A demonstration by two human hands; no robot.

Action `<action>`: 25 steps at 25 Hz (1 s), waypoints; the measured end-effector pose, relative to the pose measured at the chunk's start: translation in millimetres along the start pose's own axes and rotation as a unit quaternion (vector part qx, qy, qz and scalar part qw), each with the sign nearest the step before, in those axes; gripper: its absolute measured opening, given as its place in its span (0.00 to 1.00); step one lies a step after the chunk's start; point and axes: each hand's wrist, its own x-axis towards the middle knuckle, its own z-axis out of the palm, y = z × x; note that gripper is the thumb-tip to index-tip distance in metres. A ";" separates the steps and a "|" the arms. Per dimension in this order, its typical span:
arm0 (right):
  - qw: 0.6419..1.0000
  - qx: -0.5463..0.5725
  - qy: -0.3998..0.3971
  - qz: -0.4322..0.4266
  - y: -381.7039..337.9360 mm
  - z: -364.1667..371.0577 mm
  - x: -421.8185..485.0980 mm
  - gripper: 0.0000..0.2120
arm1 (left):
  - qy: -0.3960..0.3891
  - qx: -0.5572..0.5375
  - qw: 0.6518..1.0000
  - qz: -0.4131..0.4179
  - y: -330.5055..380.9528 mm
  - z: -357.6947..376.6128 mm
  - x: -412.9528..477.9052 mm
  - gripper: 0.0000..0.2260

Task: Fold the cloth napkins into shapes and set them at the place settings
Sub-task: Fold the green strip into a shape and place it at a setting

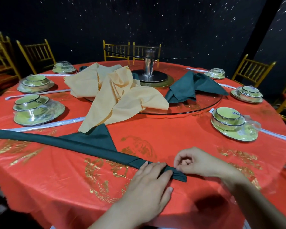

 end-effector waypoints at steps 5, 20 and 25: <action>0.995 -0.079 0.019 -0.051 10.6 -7.6 -22.4 0.18 | 0.053 0.009 0.999 0.008 -3.3 1.2 4.2 0.17; 0.997 0.041 -0.031 -0.063 0.5 18.4 -13.8 0.07 | 0.076 -0.138 0.987 0.034 -0.7 -2.1 -9.6 0.13; 0.997 -0.026 -0.015 -0.072 -2.2 20.1 -12.7 0.05 | 0.129 -0.117 0.984 0.031 1.5 7.5 -9.2 0.08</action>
